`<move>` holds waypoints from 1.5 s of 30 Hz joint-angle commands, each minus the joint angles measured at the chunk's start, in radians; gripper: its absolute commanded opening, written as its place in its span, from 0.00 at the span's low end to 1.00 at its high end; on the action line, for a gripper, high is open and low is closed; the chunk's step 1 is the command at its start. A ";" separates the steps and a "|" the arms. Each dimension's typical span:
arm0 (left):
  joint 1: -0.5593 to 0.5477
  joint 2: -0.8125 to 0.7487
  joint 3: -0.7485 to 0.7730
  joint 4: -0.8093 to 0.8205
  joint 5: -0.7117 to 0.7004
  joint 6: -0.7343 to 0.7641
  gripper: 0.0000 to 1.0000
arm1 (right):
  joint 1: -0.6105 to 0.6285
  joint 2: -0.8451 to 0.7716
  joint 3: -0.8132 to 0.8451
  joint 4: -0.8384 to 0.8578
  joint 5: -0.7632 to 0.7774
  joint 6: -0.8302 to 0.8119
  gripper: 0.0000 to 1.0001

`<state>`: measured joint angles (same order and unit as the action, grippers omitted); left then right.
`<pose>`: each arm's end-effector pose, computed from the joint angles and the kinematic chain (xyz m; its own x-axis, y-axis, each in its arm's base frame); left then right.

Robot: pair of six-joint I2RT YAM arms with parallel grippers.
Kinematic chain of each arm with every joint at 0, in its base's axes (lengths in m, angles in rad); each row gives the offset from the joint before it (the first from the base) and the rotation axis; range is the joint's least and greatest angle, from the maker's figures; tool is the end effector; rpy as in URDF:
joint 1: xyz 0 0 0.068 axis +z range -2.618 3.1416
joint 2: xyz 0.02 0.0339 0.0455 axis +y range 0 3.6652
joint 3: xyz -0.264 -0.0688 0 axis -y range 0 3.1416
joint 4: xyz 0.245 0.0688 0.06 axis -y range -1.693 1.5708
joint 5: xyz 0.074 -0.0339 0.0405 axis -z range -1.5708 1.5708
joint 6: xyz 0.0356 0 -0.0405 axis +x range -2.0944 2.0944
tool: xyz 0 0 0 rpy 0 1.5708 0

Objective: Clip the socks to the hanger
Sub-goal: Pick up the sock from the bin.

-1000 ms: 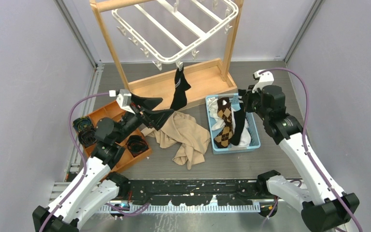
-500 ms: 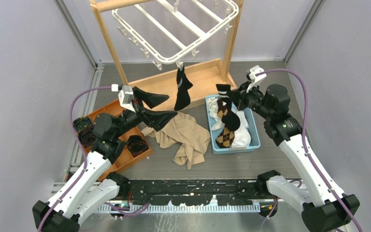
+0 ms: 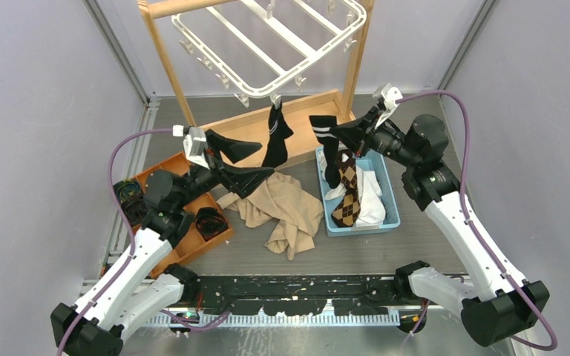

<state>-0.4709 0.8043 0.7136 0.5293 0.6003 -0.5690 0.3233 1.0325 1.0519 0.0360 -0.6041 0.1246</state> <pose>0.1512 -0.0995 0.3851 -0.1284 -0.4335 -0.8920 0.9032 0.3202 -0.2857 0.2132 0.0927 0.4106 -0.0472 0.0920 -0.9946 -0.7996 0.5934 0.0929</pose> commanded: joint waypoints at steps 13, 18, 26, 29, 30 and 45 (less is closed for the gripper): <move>0.003 0.025 -0.065 0.117 0.098 0.123 0.87 | 0.266 0.044 0.104 -0.067 -0.117 -0.244 0.03; 0.003 0.014 -0.075 0.134 0.089 0.123 0.85 | 0.307 0.056 0.129 -0.058 -0.116 -0.244 0.03; 0.003 0.056 -0.078 0.261 0.103 0.041 0.71 | 0.349 0.075 0.142 -0.040 -0.110 -0.232 0.03; 0.003 0.072 -0.080 0.297 0.103 0.010 0.66 | 0.357 0.077 0.142 -0.040 -0.108 -0.227 0.03; 0.003 0.076 -0.080 0.308 0.103 0.005 0.64 | 0.360 0.078 0.142 -0.040 -0.106 -0.227 0.03; 0.003 0.093 -0.087 0.340 0.099 -0.011 0.45 | 0.360 0.082 0.124 0.052 -0.063 -0.182 0.02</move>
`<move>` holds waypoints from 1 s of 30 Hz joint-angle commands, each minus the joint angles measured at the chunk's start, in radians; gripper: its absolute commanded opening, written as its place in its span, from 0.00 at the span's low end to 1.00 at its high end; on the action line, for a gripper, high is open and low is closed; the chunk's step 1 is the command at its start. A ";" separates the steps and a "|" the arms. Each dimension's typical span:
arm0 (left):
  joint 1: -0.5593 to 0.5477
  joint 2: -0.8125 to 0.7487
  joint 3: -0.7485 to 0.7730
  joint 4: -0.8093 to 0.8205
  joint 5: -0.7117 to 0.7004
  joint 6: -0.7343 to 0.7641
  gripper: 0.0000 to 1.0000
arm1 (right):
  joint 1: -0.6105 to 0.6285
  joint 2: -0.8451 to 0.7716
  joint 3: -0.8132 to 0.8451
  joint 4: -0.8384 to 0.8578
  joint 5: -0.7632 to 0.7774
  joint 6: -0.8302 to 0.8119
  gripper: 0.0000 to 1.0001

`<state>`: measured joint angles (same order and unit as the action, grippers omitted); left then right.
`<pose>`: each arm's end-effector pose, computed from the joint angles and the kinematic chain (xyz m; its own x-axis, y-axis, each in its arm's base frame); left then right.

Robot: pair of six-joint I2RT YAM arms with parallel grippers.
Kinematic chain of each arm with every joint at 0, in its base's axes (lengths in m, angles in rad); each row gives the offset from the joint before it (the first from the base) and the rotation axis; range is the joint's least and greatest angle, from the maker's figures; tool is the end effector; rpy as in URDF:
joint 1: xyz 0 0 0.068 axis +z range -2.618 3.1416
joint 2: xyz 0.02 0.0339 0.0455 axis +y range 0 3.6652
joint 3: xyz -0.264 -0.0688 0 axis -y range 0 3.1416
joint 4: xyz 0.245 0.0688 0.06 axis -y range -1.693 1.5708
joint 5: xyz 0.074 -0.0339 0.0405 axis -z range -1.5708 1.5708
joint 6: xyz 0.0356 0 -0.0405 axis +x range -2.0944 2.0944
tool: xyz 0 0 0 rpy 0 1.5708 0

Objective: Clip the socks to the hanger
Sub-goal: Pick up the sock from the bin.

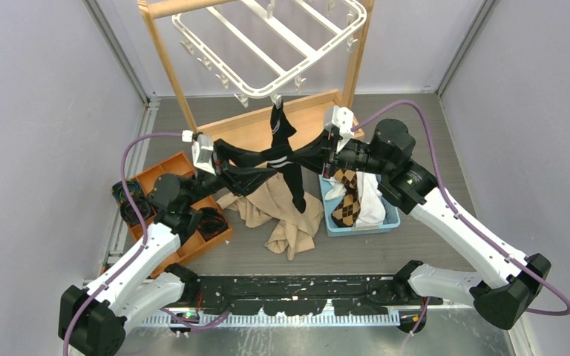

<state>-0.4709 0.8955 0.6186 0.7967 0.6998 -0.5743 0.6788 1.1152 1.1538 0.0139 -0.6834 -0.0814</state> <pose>0.1633 -0.1089 0.3606 -0.0875 -0.4218 -0.9025 0.9501 0.2370 -0.2029 0.1788 0.1731 0.4253 0.1202 0.0160 -0.9926 -0.9711 0.2096 -0.1142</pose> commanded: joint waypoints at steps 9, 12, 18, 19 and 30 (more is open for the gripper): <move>0.003 0.009 0.031 0.104 -0.020 -0.022 0.24 | 0.005 0.008 0.002 0.108 0.048 0.069 0.02; 0.003 0.011 0.037 0.116 -0.018 -0.025 0.22 | 0.005 0.016 -0.002 0.118 0.070 0.080 0.02; 0.003 0.008 0.048 0.091 -0.025 -0.003 0.01 | 0.005 0.031 -0.007 0.136 0.101 0.149 0.02; 0.003 0.000 0.051 0.062 -0.032 0.011 0.00 | 0.005 0.029 -0.009 0.140 0.122 0.161 0.02; 0.003 -0.095 0.197 -0.497 -0.044 0.339 0.00 | 0.003 0.042 -0.006 0.083 0.299 0.207 0.42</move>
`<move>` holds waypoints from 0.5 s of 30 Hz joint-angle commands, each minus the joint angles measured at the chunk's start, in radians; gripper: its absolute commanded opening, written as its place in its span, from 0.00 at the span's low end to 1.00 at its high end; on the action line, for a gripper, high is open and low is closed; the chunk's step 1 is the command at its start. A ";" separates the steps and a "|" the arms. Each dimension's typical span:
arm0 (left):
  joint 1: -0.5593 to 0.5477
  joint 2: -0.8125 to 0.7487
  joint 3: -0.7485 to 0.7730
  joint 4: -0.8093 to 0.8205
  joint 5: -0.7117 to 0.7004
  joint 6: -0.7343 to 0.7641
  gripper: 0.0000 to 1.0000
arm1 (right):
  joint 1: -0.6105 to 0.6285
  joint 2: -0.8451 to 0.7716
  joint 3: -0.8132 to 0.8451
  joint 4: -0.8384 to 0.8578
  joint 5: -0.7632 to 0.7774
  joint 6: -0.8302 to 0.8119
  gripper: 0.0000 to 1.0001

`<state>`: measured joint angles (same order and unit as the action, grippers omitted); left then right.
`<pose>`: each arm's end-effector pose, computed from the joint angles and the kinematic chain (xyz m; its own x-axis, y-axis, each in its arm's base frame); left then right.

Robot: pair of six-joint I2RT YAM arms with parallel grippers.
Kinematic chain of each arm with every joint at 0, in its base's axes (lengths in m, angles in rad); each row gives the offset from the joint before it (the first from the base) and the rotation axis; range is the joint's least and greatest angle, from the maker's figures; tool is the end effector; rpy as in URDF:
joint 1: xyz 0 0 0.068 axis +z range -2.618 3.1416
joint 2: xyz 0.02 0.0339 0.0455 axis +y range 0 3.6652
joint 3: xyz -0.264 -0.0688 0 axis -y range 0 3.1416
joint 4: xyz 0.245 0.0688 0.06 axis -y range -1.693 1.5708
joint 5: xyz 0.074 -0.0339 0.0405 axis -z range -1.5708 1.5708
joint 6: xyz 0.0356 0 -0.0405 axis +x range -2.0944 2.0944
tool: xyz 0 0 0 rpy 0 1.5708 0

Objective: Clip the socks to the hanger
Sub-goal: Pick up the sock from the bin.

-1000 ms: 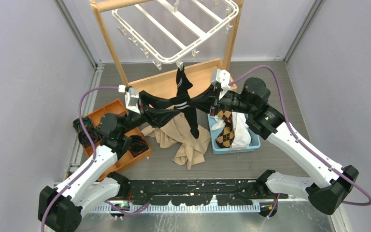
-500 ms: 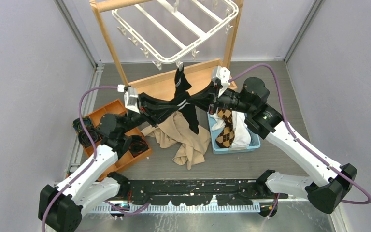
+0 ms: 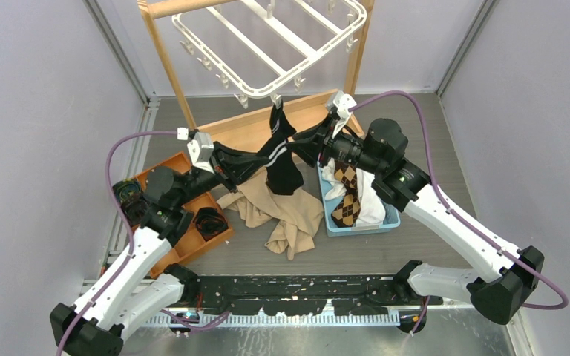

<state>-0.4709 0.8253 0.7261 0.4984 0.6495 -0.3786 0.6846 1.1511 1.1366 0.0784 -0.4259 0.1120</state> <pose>0.1551 -0.1031 0.3827 0.0048 -0.3327 -0.9430 0.9252 0.3594 -0.1221 0.1956 0.1786 0.4178 -0.0509 0.0898 -0.9947 -0.8952 0.4374 0.0853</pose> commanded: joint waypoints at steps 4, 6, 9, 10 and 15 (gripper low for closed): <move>0.003 -0.016 0.140 -0.319 0.036 0.197 0.00 | -0.003 -0.005 0.000 0.042 -0.035 -0.035 0.58; 0.003 -0.012 0.157 -0.351 0.057 0.222 0.00 | -0.004 -0.003 -0.001 0.047 -0.094 -0.061 0.65; 0.003 0.001 0.194 -0.428 0.099 0.273 0.00 | -0.003 0.011 0.012 0.043 -0.171 -0.083 0.71; 0.003 0.006 0.210 -0.459 0.114 0.294 0.00 | -0.003 0.019 0.018 0.044 -0.200 -0.085 0.72; 0.003 0.027 0.282 -0.613 0.174 0.422 0.00 | -0.002 0.055 0.050 0.027 -0.300 -0.119 0.73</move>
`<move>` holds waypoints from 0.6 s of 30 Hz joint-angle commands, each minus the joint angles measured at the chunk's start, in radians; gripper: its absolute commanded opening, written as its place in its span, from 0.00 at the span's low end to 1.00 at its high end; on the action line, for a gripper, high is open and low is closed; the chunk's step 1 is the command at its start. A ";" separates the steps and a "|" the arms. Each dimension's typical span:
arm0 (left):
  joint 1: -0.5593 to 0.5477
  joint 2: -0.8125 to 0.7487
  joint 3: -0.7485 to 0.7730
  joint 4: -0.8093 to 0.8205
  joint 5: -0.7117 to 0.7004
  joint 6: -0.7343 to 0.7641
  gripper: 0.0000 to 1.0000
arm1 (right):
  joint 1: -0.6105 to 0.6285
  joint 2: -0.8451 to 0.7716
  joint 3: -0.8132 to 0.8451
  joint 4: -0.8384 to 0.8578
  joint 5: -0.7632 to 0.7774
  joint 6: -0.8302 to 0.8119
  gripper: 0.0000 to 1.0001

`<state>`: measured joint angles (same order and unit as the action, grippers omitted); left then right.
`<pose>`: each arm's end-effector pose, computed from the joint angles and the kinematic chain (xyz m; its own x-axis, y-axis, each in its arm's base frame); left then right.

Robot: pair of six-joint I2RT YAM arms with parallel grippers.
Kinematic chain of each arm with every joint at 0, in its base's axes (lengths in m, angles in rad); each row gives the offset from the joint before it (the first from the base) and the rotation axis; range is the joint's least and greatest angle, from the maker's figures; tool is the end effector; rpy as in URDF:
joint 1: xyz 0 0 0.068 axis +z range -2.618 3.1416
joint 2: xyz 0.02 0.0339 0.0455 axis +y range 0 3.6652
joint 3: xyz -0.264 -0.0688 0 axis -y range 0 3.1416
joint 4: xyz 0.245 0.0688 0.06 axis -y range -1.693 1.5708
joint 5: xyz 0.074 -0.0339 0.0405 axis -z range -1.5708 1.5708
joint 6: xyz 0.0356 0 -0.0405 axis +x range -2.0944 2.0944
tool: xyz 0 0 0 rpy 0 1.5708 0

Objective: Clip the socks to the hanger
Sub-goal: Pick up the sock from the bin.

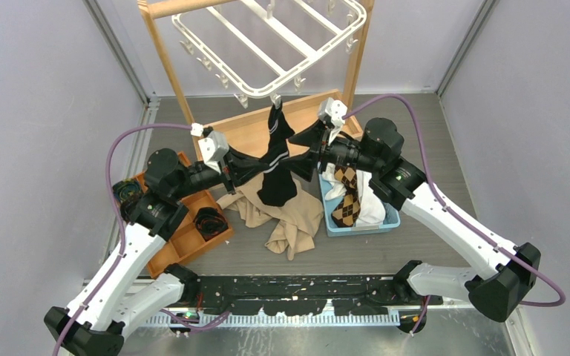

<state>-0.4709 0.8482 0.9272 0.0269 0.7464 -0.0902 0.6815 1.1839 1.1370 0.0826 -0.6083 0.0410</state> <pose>0.1534 -0.1052 0.4013 0.0096 -0.0791 -0.9968 0.9395 0.3422 -0.0181 0.1977 0.1866 0.4101 -0.0117 0.0338 -0.9994 -0.9608 0.2764 0.0206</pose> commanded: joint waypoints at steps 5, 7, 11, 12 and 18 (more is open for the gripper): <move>0.003 0.017 0.124 -0.226 0.112 0.219 0.00 | 0.004 0.043 0.088 -0.059 -0.177 -0.130 0.70; 0.003 0.024 0.136 -0.241 0.126 0.231 0.00 | 0.005 0.052 0.101 -0.075 -0.189 -0.144 0.67; 0.003 0.037 0.150 -0.251 0.137 0.234 0.00 | 0.010 0.067 0.124 -0.107 -0.208 -0.144 0.58; 0.003 0.038 0.150 -0.250 0.137 0.232 0.00 | 0.014 0.071 0.129 -0.107 -0.211 -0.142 0.55; 0.003 0.031 0.129 -0.186 0.132 0.184 0.00 | 0.030 0.085 0.142 -0.114 -0.230 -0.138 0.36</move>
<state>-0.4709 0.8921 1.0340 -0.2146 0.8593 0.1143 0.7013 1.2648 1.2327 -0.0380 -0.8028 -0.0860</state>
